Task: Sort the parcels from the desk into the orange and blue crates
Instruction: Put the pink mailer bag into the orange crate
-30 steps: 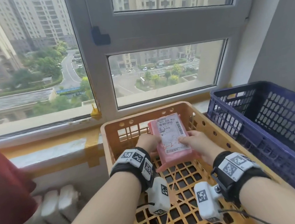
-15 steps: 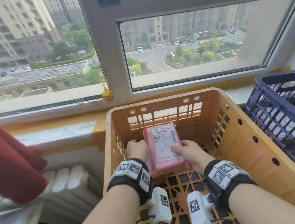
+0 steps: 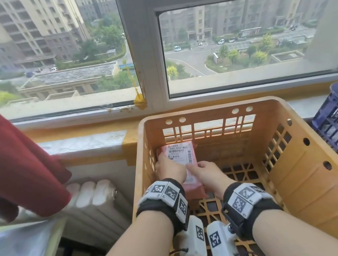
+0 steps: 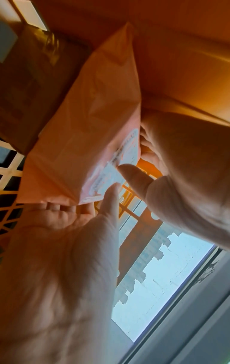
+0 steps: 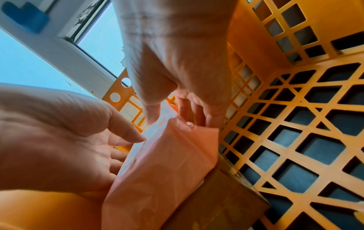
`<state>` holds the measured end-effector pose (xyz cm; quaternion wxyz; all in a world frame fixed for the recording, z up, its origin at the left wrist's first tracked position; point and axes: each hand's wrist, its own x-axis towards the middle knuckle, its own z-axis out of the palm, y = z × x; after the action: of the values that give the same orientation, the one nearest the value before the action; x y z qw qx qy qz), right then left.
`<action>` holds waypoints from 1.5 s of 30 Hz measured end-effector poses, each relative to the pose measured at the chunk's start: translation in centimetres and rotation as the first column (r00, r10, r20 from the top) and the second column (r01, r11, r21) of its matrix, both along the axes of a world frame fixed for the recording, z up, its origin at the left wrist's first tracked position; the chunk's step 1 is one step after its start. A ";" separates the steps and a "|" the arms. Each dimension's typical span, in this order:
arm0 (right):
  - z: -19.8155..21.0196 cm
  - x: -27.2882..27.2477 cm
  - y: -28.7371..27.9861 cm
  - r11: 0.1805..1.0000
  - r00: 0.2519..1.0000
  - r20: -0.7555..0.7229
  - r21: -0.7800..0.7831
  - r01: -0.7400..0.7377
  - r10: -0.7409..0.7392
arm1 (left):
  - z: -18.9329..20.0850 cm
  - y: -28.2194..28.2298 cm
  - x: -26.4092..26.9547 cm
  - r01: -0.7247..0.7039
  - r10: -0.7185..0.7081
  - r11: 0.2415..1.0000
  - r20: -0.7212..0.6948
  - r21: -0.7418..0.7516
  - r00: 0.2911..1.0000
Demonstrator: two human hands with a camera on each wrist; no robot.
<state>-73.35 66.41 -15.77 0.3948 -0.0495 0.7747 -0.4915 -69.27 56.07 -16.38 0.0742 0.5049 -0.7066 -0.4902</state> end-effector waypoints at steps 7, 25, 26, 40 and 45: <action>0.4 0.2 -0.2 0.993 0.993 0.059 0.045 -0.107 0.105 | -0.1 0.1 0.5 0.048 -0.038 0.980 0.056 -0.195 0.998; 4.6 1.0 1.2 0.999 0.999 0.017 -0.011 -0.044 0.045 | 3.1 0.8 1.5 0.130 -0.103 0.970 0.137 -0.206 0.985; 4.8 1.1 1.5 0.999 0.999 0.003 -0.002 -0.043 0.043 | 3.3 0.8 1.6 0.123 -0.099 0.972 0.126 -0.199 0.987; 8.3 2.4 3.4 0.995 0.992 -0.089 -0.036 -0.088 0.084 | 7.3 3.0 4.8 0.138 -0.133 0.983 0.050 -0.122 0.990; 9.3 3.3 3.4 0.988 0.982 -0.118 -0.038 -0.152 0.146 | 9.1 3.5 6.7 0.138 -0.138 0.980 0.008 -0.146 0.990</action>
<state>-70.04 69.79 -6.45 0.3838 -0.1449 0.7786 -0.4750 -62.60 59.59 -7.29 0.0776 0.4475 -0.7739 -0.4415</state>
